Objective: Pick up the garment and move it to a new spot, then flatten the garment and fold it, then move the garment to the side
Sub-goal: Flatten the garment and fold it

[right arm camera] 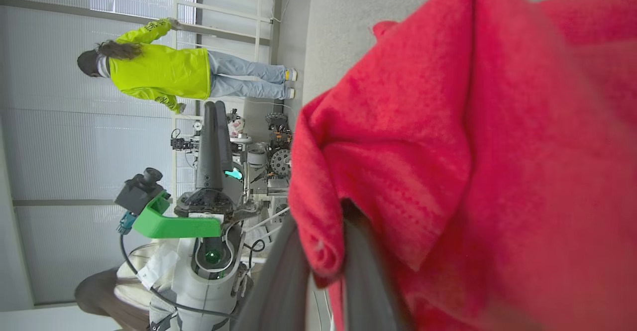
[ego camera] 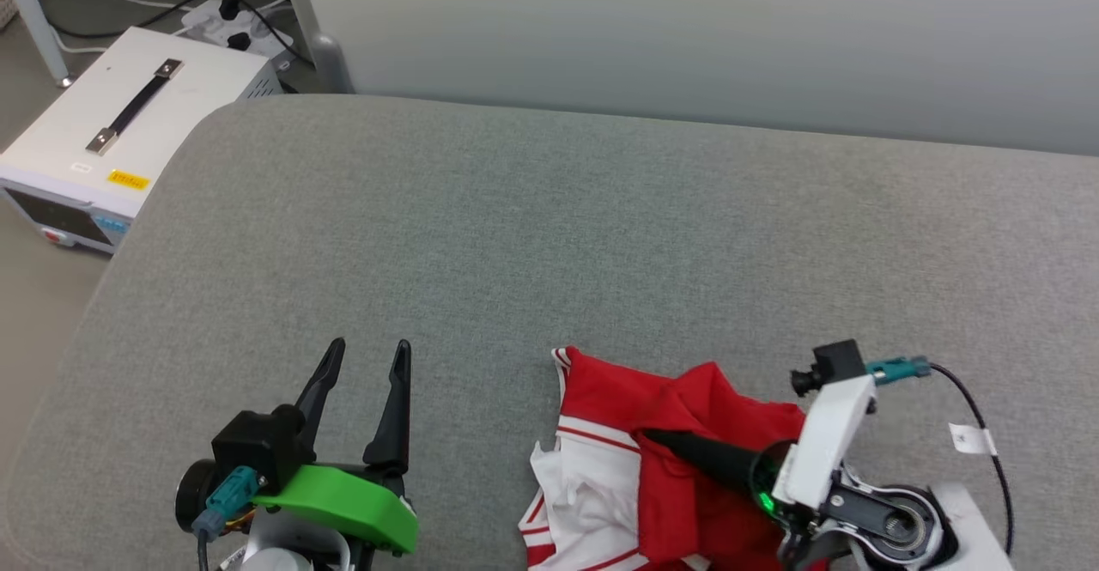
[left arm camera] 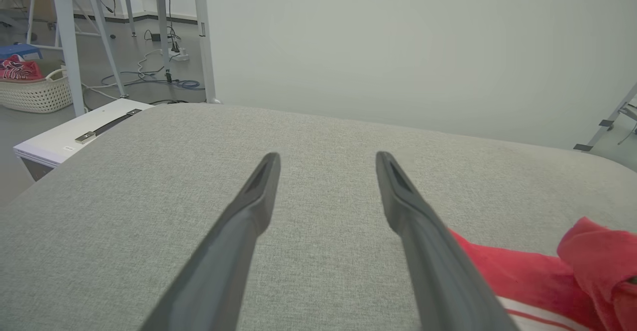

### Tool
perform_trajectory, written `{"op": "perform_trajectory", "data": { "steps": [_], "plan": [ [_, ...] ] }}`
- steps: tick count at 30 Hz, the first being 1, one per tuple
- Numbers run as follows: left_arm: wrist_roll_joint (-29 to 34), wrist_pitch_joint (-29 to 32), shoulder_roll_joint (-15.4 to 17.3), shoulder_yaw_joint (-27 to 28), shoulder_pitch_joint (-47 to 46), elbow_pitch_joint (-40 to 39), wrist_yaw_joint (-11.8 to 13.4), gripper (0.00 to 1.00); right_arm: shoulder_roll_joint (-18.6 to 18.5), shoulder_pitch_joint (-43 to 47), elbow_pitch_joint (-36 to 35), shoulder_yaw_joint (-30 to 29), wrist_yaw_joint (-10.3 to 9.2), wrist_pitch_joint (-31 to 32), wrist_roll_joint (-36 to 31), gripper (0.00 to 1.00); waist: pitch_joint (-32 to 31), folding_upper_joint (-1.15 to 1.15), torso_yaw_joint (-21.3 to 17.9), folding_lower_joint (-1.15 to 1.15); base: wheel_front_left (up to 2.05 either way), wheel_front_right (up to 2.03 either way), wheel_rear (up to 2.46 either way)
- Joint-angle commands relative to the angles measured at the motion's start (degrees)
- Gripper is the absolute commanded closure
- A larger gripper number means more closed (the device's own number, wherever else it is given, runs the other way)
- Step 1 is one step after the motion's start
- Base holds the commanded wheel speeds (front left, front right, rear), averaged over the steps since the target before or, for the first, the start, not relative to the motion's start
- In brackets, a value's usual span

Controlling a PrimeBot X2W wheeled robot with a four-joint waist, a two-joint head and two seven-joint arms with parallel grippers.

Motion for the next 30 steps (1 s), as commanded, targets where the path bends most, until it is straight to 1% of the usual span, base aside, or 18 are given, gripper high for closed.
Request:
{"op": "perform_trajectory", "data": {
  "steps": [1,4,9,10,11,12,17,21,25,29,30],
  "plan": [
    [0.3,-0.2,-0.2,0.0,-1.7,0.4,-0.4,0.0,0.1,-2.1,0.8,2.2,-0.02,-2.0,0.6,1.0,2.4,0.0,2.0,0.0,0.0,0.0,0.0],
    [0.3,-0.4,-0.6,-0.2,-2.7,0.9,-0.7,0.0,0.1,-4.3,2.6,6.0,-0.02,-5.8,1.1,1.0,3.9,0.0,2.7,0.0,0.0,0.0,0.0],
    [0.4,-0.7,-1.3,-0.2,-3.8,2.0,-1.1,0.0,0.1,-6.8,7.5,9.8,-0.02,-10.0,-2.5,1.0,5.5,0.0,3.0,0.0,0.0,0.0,0.0],
    [0.4,-0.8,-1.4,-0.2,-3.9,2.2,-1.1,0.0,0.1,-7.0,8.0,10.3,-0.02,-10.5,-2.6,0.98,5.6,0.0,2.8,0.0,0.0,0.0,0.0],
    [0.5,-0.9,-1.5,-0.1,-4.0,2.4,-1.2,0.0,0.1,-7.2,8.5,11.0,-0.02,-11.0,-2.7,0.56,5.6,0.0,2.7,0.0,0.0,0.0,0.0],
    [0.5,-0.9,-1.5,0.0,-4.1,2.7,-1.3,0.0,0.1,-7.4,8.7,11.7,-0.02,-11.6,-2.9,0.0,5.7,0.0,2.4,0.0,0.0,0.0,0.0],
    [0.6,-1.1,-1.6,0.3,-4.3,3.6,-1.7,0.0,-0.2,-8.3,6.5,13.6,-0.02,-14.1,-1.8,0.0,5.1,0.0,0.9,0.0,0.0,0.0,0.0],
    [0.8,-1.2,-1.4,0.6,-4.1,3.9,-1.9,0.0,-2.1,-8.4,2.7,14.9,-0.02,-16.1,-2.9,0.0,4.3,0.0,-0.8,0.0,0.0,0.0,0.0],
    [0.8,-1.3,-1.3,0.9,-3.6,3.9,-1.9,0.0,-5.8,-7.3,-1.4,15.6,-0.02,-18.8,-5.5,0.0,3.4,0.0,-2.3,0.0,0.0,0.0,0.0],
    [0.7,-1.3,-1.0,1.5,-2.7,3.9,-1.5,0.0,-9.6,-5.5,-3.8,14.4,-0.02,-23.7,-10.9,0.0,2.3,0.0,-3.8,0.0,0.0,0.0,0.0],
    [0.7,-1.3,-0.9,1.6,-2.5,3.8,-1.4,0.0,-10.5,-5.1,-4.3,13.4,-0.02,-25.7,-13.0,0.0,2.0,0.0,-4.2,0.0,0.0,0.0,0.0]
  ]
}}
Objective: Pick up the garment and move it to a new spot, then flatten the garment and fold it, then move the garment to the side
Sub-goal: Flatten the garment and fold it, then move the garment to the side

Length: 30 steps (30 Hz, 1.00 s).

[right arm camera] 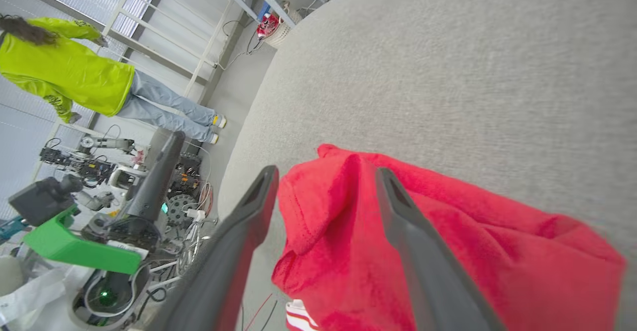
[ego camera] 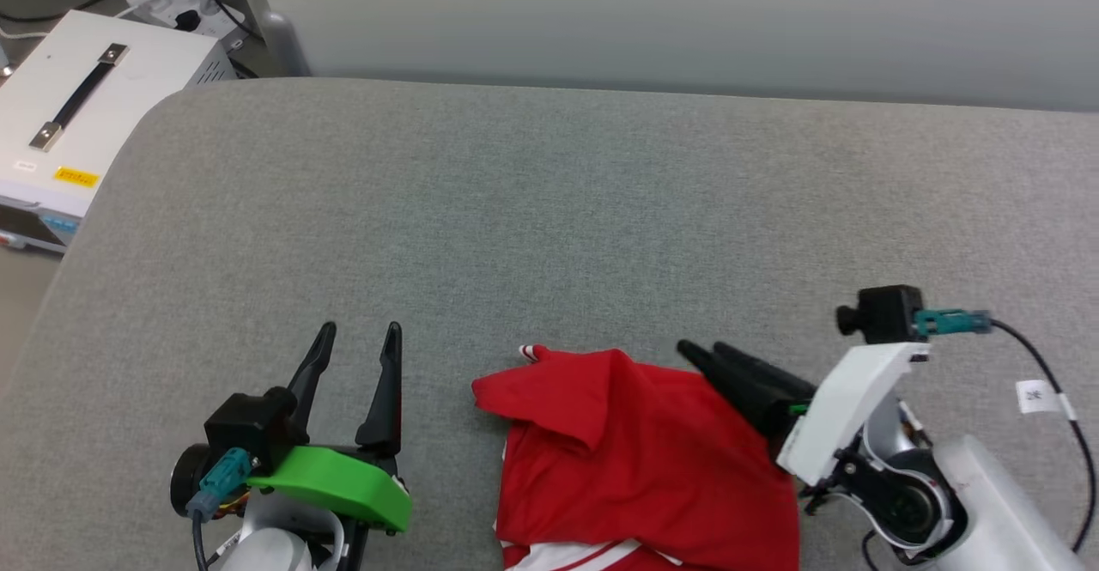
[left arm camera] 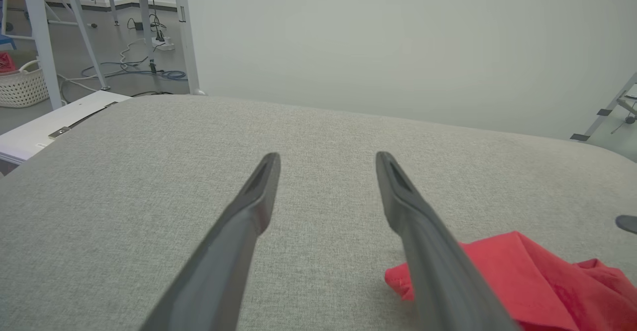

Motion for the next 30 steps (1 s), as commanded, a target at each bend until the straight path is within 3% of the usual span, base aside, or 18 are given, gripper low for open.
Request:
{"op": "perform_trajectory", "data": {
  "steps": [1,8,13,16,22,30],
  "plan": [
    [0.3,-0.3,0.4,0.2,0.5,0.0,0.2,0.0,-1.1,1.1,-0.5,-1.4,-0.01,-2.7,-3.0,0.0,-1.2,0.0,-1.4,-0.01,0.0,0.0,0.0],
    [0.5,-0.3,0.8,1.0,1.6,-0.3,1.4,0.0,-3.1,5.2,0.3,-14.1,-0.01,-15.0,-23.5,0.0,-2.6,0.0,-3.1,-0.01,0.0,0.0,0.0],
    [0.5,-0.3,1.1,1.9,2.7,-0.7,2.6,0.0,-0.8,8.7,-2.9,-23.9,-0.01,-21.4,-37.4,0.0,-3.9,0.0,-3.8,-0.01,0.0,0.0,0.0],
    [0.7,-0.3,1.1,2.5,3.4,-0.9,3.1,0.0,0.9,11.1,-5.9,-26.6,-0.01,-23.9,-42.4,0.0,-4.8,0.0,-4.0,-0.01,0.0,0.0,0.0],
    [0.7,-0.4,1.1,3.0,6.6,-1.3,3.9,0.0,5.0,18.5,-11.7,-26.7,-0.01,-26.1,-48.5,0.0,-7.7,0.0,-5.0,-0.01,0.0,0.0,0.0],
    [0.5,-0.4,0.9,2.8,8.1,-1.2,4.3,0.0,6.0,20.6,-12.5,-24.8,-0.01,-26.0,-49.2,0.0,-8.9,0.0,-5.6,-0.01,0.0,0.0,0.0]
  ]
}}
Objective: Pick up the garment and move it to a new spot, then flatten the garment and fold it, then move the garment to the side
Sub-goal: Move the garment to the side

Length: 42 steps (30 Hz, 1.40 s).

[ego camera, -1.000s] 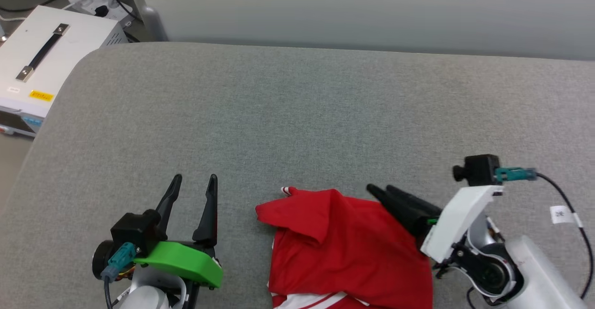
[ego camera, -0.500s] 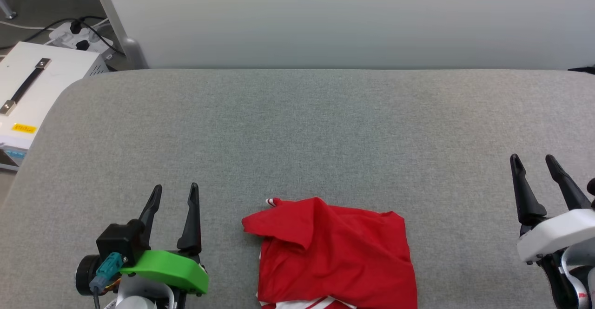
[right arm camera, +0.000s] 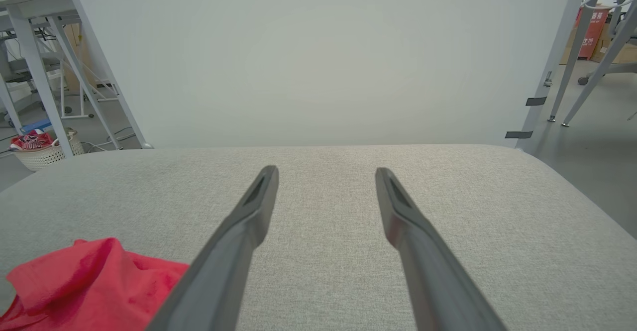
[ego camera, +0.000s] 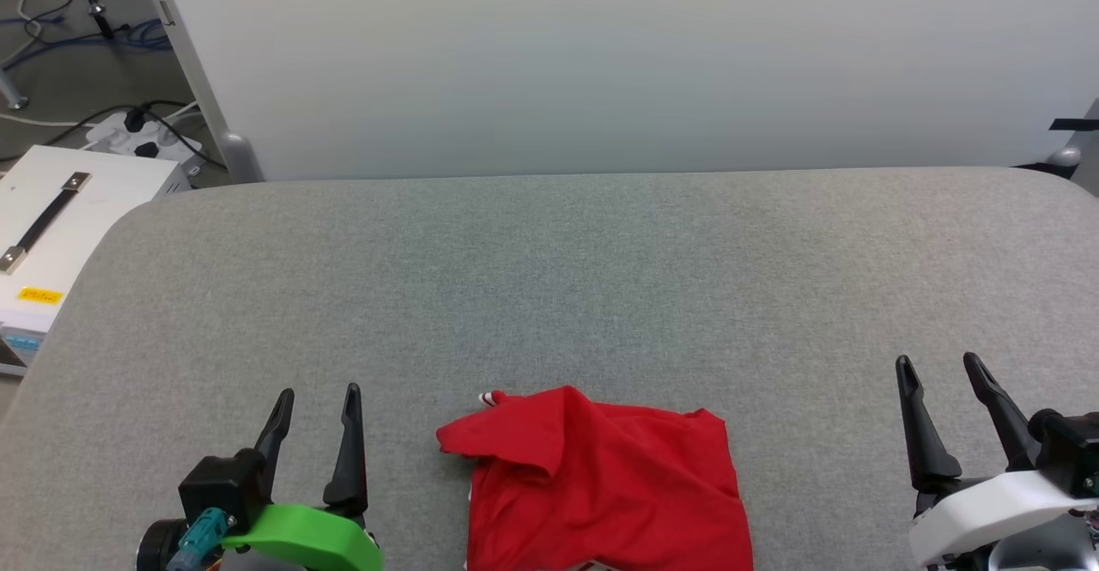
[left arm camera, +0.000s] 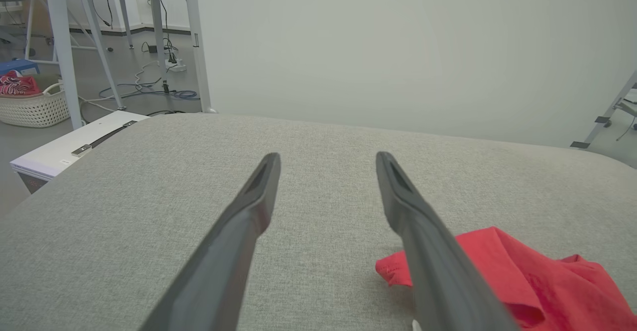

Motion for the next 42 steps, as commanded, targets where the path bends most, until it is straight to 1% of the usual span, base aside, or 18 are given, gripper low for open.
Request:
{"op": "perform_trajectory", "data": {
  "steps": [1,10,14,16,22,25,27,30,34,37,39,42],
  "plan": [
    [0.0,-0.3,0.0,0.2,0.7,0.1,0.2,0.0,0.3,0.7,-0.4,0.2,-0.02,0.1,-0.3,0.0,-0.2,0.0,-0.1,0.0,0.0,0.0,0.0],
    [-0.1,-0.2,0.4,0.2,-0.5,0.2,0.2,0.0,0.1,0.3,-0.7,-0.4,-0.02,1.3,0.2,0.0,0.8,0.0,0.0,0.0,0.0,0.0,0.0],
    [0.1,-0.2,0.4,0.1,-1.4,0.0,0.0,0.0,-0.5,-0.1,0.5,-1.5,-0.02,3.1,3.0,0.0,1.9,0.0,0.7,0.0,0.0,0.0,0.0],
    [0.5,-0.3,0.0,0.2,-2.0,-0.5,-0.2,0.0,-0.7,0.0,1.4,-2.6,-0.02,5.1,5.4,0.0,2.7,0.0,1.7,0.0,0.0,0.0,0.0],
    [1.3,-0.3,-2.0,0.2,-3.6,-1.3,-1.1,0.0,-3.7,0.3,6.2,-2.2,-0.02,15.7,14.5,0.0,4.8,0.0,5.2,0.0,0.0,0.0,0.0],
    [2.0,-0.3,-2.9,0.3,-4.5,-1.7,-1.9,0.0,-5.6,0.3,8.4,0.4,-0.02,22.0,18.7,0.0,5.9,0.0,7.3,0.0,0.0,0.0,0.0],
    [2.5,-0.3,-3.6,0.5,-5.5,-2.0,-2.4,0.0,-6.9,0.1,9.2,2.3,-0.02,25.2,21.3,0.0,7.2,0.0,8.8,0.0,0.0,0.0,0.0],
    [3.1,-0.3,-4.6,0.9,-6.8,-2.1,-3.2,0.0,-7.7,-1.1,9.9,5.1,-0.02,27.8,25.3,0.0,8.9,0.0,10.5,0.0,0.0,0.0,0.0],
    [4.1,-0.3,-6.0,1.8,-7.6,-2.2,-4.2,0.0,-7.7,-3.5,11.5,9.1,-0.02,30.0,29.5,0.0,11.0,0.0,12.2,0.0,0.0,0.0,0.0],
    [4.8,-0.3,-6.8,2.5,-7.8,-1.9,-5.0,0.0,-7.6,-5.3,13.6,11.4,-0.02,31.2,31.5,0.0,11.9,0.0,12.7,0.0,0.0,0.0,0.0],
    [5.2,-0.3,-7.4,2.9,-8.0,-1.7,-5.5,0.0,-7.2,-6.1,15.6,12.8,-0.02,32.8,33.6,0.0,12.4,0.0,13.0,0.0,0.0,0.0,0.0],
    [6.0,-0.3,-8.1,3.4,-8.3,-1.1,-6.3,0.0,-7.1,-6.6,18.8,15.1,-0.02,36.8,36.0,0.0,12.7,0.0,13.2,0.0,0.0,0.0,0.0]
  ]
}}
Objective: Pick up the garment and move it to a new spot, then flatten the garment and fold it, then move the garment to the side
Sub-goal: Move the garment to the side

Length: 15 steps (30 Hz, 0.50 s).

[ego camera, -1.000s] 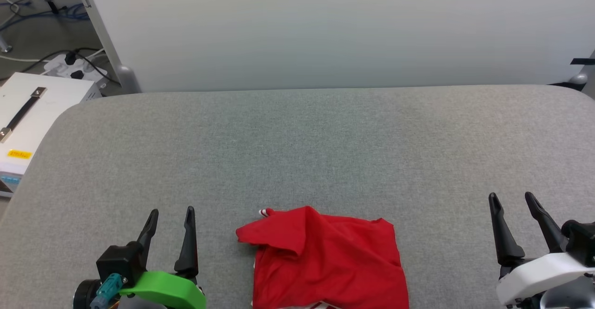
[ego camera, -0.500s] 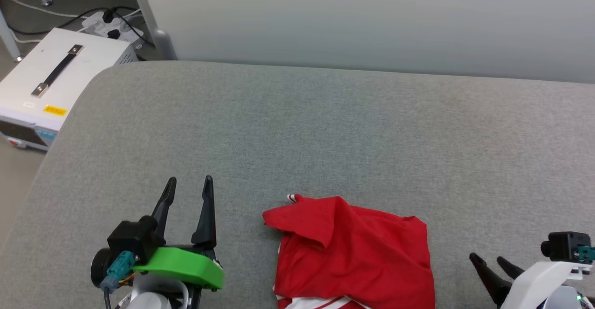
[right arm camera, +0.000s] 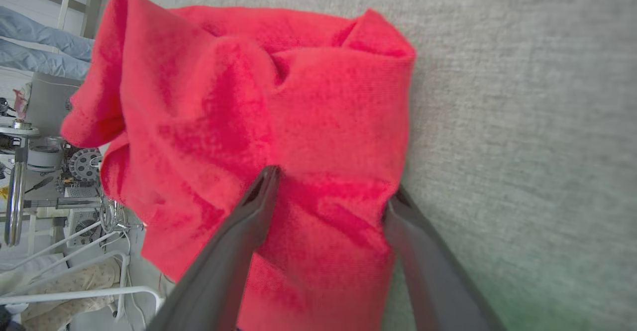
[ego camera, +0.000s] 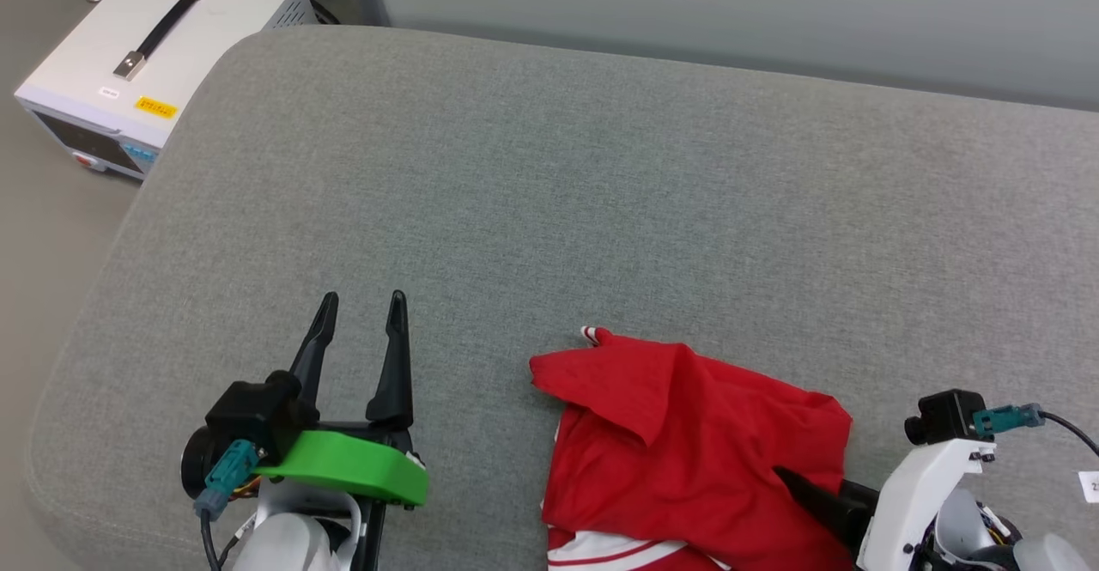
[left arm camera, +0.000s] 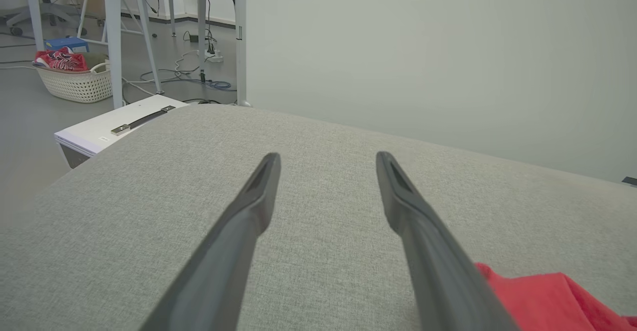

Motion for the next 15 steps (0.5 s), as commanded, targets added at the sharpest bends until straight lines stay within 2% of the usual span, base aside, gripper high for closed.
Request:
{"op": "perform_trajectory", "data": {
  "steps": [1,2,3,4,10,15],
  "plan": [
    [0.9,-0.3,-0.6,0.3,-0.9,0.1,-0.5,0.0,0.5,0.5,2.3,1.7,-0.06,2.1,0.9,0.0,0.7,0.0,0.7,0.0,0.0,0.0,0.0],
    [1.1,-0.3,-0.8,0.5,-1.0,0.3,-0.7,0.0,0.5,0.3,2.9,2.1,-0.06,2.8,1.3,0.56,0.7,0.0,0.6,0.0,0.0,0.0,0.0],
    [1.3,-0.3,-0.9,0.7,-0.9,0.4,-0.9,0.0,0.4,0.1,3.1,2.4,-0.06,3.0,1.5,0.9,0.7,0.0,0.6,0.0,0.0,0.0,0.0],
    [1.5,-0.3,-1.1,1.0,-0.9,0.5,-1.1,0.0,0.5,-0.2,3.4,2.6,-0.06,3.0,1.9,1.0,0.5,0.0,0.4,0.0,0.0,0.0,0.0],
    [2.6,-0.3,-1.5,2.0,-0.3,1.5,-2.0,0.0,-0.3,-2.1,2.4,3.8,-0.06,0.7,2.3,1.0,-1.3,0.0,-1.4,0.0,0.0,0.0,0.0],
    [3.1,-0.3,-1.5,3.1,1.0,1.4,-2.2,0.0,-2.5,-4.0,0.4,4.7,-0.06,-1.1,-1.7,1.0,-3.2,0.0,-4.9,0.0,0.0,0.0,0.0]
  ]
}}
